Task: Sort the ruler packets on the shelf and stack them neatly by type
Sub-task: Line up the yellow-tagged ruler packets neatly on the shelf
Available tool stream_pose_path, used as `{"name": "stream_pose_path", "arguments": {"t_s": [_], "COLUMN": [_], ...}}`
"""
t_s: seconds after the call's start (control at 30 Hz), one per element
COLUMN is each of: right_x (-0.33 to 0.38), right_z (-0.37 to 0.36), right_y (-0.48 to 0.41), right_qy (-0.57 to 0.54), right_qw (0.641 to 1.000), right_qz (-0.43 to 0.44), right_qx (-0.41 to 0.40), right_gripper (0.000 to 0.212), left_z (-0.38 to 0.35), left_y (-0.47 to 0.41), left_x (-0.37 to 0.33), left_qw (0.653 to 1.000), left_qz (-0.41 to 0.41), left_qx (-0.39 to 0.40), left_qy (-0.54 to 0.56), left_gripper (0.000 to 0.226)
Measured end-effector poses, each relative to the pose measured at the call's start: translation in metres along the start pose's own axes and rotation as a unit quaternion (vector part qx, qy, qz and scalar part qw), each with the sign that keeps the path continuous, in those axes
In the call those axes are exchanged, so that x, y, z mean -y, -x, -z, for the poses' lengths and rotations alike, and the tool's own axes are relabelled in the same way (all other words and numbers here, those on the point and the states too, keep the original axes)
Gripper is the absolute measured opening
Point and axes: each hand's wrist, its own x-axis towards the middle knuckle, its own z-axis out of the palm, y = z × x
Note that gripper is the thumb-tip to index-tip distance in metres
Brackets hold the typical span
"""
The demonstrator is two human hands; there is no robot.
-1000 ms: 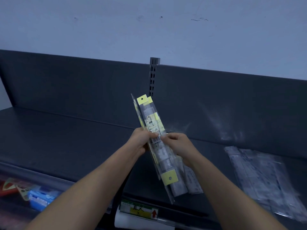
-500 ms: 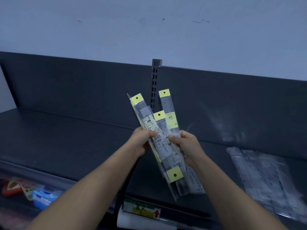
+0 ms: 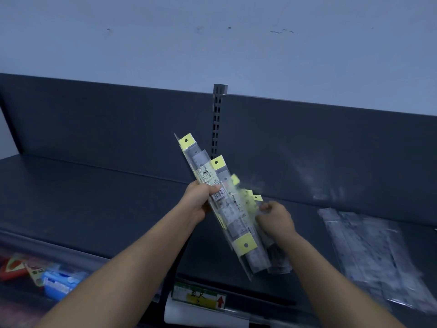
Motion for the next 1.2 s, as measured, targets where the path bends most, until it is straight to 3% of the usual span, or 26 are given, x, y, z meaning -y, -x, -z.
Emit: {"name": "stream_pose_path", "arguments": {"t_s": [0.07, 0.13, 0.2, 0.3, 0.4, 0.57, 0.63, 0.77, 0.87, 1.0, 1.1, 1.2], "right_x": [0.003, 0.012, 0.024, 0.033, 0.033, 0.043, 0.049, 0.058, 0.059, 0.055, 0.054, 0.052], "right_z": [0.0, 0.003, 0.009, 0.017, 0.016, 0.027, 0.032, 0.031, 0.027, 0.022, 0.016, 0.013], "right_y": [0.003, 0.007, 0.013, 0.022, 0.019, 0.013, 0.013, 0.014, 0.012, 0.01, 0.008, 0.004], "right_qy": [0.077, -0.051, -0.229, -0.23, -0.223, -0.35, -0.373, -0.392, -0.342, -0.337, -0.395, -0.439], "right_qw": [0.997, 0.998, 0.968, 0.948, 0.96, 0.93, 0.92, 0.906, 0.93, 0.931, 0.907, 0.871], "right_qz": [0.007, 0.031, 0.043, 0.08, 0.08, 0.053, 0.071, 0.1, 0.057, -0.023, -0.078, -0.136], "right_qx": [-0.021, -0.023, 0.091, 0.205, 0.149, 0.1, 0.096, 0.124, 0.126, 0.138, 0.126, 0.171], "right_gripper": [0.019, 0.011, 0.027, 0.027, 0.02, 0.02, 0.017, 0.033, 0.036, 0.046, 0.049, 0.072], "left_z": [-0.002, -0.003, -0.004, -0.005, -0.003, 0.004, 0.004, 0.002, 0.002, -0.002, -0.005, -0.006], "left_y": [0.001, 0.002, 0.003, 0.004, 0.003, 0.001, 0.002, 0.004, 0.004, 0.006, 0.007, 0.006], "left_x": [0.0, 0.0, 0.0, 0.0, 0.0, -0.004, -0.005, -0.004, -0.005, -0.002, 0.001, 0.002], "left_qw": [1.0, 1.0, 1.0, 1.0, 1.0, 0.999, 0.999, 0.999, 0.999, 0.998, 0.998, 0.998], "left_qz": [0.0, -0.003, -0.007, -0.012, -0.013, -0.02, -0.023, -0.023, -0.021, -0.009, -0.003, -0.008], "left_qx": [0.003, 0.004, 0.006, 0.003, -0.003, -0.011, -0.008, 0.0, 0.009, 0.027, 0.034, 0.031], "left_qy": [-0.002, -0.008, -0.004, -0.006, -0.016, -0.031, -0.038, -0.034, -0.034, -0.049, -0.056, -0.061], "left_gripper": [0.029, 0.026, 0.024, 0.023, 0.028, 0.031, 0.028, 0.024, 0.02, 0.023, 0.026, 0.028]}}
